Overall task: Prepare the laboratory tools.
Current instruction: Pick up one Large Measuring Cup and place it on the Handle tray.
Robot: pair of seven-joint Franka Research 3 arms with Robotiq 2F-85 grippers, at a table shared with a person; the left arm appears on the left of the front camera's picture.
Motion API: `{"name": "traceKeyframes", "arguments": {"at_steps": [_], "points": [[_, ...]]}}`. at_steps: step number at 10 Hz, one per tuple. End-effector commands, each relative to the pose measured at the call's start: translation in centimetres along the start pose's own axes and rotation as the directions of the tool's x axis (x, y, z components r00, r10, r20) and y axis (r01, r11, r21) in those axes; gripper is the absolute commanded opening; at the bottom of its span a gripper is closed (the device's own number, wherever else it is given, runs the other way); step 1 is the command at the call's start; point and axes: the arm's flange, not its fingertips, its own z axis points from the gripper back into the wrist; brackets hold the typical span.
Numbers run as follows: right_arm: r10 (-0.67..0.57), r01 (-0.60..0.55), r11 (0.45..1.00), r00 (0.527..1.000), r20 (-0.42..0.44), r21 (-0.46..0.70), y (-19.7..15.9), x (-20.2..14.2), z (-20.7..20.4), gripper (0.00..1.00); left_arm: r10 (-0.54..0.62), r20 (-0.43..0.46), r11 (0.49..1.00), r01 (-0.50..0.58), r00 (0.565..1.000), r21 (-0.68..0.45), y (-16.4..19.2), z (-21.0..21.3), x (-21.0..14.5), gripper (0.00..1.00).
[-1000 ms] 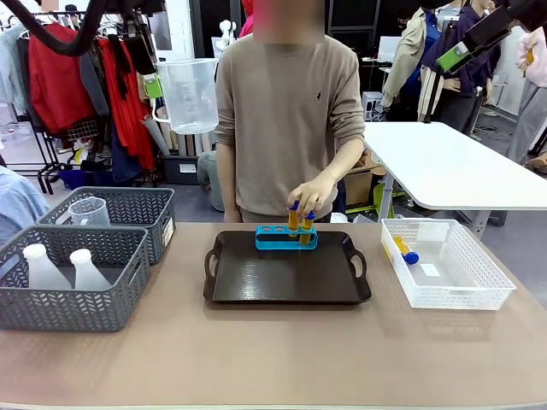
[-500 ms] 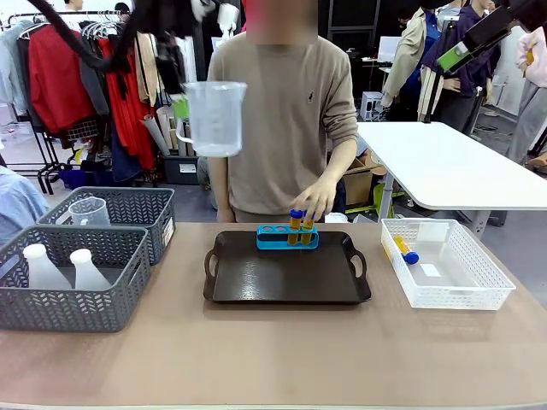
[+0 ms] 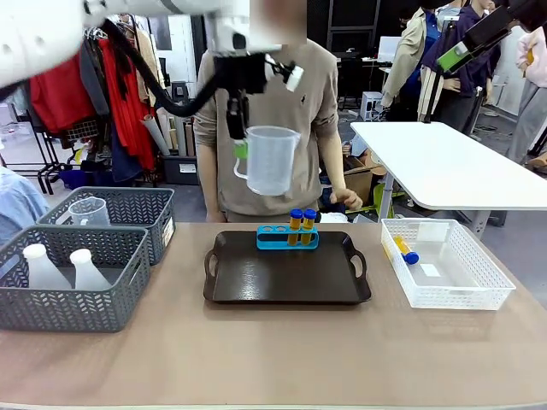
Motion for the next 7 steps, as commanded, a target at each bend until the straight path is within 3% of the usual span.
{"name": "traceKeyframes", "arguments": {"at_steps": [1,4,6,7], "points": [[-0.001,0.001,1.0,1.0,0.002,-0.004,0.2,0.0,0.1,1.0,-0.01,-0.014,1.0,0.01,1.0,0.005,2.9,-2.4,2.0,0.0],[-0.001,0.001,1.0,1.0,0.002,-0.004,0.2,0.0,0.1,1.0,-0.02,-0.006,0.997,0.02,1.0,0.078,5.2,-7.7,4.8,0.0],[-0.001,0.001,1.0,1.0,0.002,-0.004,0.2,0.0,0.1,1.0,-0.037,0.034,0.997,0.034,0.999,0.063,5.1,-7.9,4.5,0.0],[-0.001,0.001,1.0,1.0,0.002,-0.004,0.2,0.0,0.1,1.0,-0.037,0.011,0.999,0.036,0.999,0.037,4.9,-9.6,4.8,0.0]]}}
